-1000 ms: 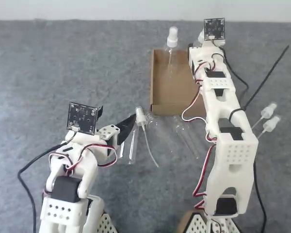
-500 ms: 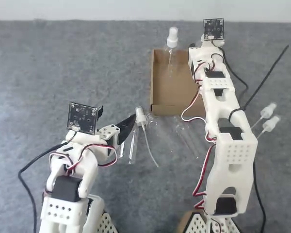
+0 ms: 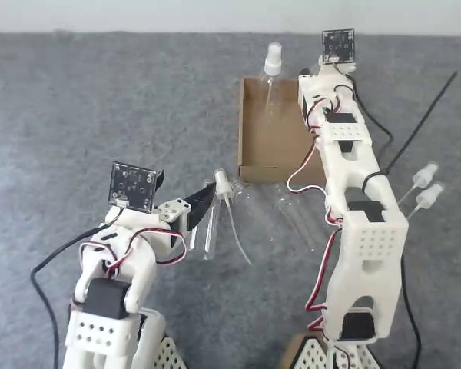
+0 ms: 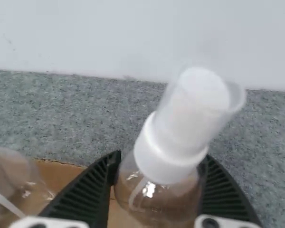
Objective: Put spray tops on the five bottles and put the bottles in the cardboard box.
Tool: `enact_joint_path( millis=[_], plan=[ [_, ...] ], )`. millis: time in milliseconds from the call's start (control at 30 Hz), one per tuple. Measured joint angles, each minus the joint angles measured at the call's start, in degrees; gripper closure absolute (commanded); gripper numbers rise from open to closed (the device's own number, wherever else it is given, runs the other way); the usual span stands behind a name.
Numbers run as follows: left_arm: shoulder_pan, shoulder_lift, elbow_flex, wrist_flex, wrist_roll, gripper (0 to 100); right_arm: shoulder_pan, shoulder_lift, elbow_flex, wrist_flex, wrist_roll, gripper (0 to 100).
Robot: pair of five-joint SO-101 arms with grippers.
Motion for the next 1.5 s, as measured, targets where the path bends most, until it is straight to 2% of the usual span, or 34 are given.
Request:
enact_joint_path(
  millis=[100,633,1000,1233,1500],
  plan=[
    [0.0,0.0,0.0,0.0,0.0,69,0.0,0.0,0.0,0.0,0.0,69.0],
    [0.1,0.0,0.0,0.0,0.0,69,0.1,0.0,-0.1,1.0,0.0,69.0],
    [0.1,0.0,0.0,0.0,0.0,69,0.2,-1.3,-12.8,19.4,0.0,68.9],
    [0.1,0.0,0.0,0.0,0.0,69,0.4,-10.9,-13.4,29.9,0.0,69.0],
    [0.1,0.0,0.0,0.0,0.0,69,5.5,-23.7,-13.4,45.4,0.0,69.0]
  ],
)
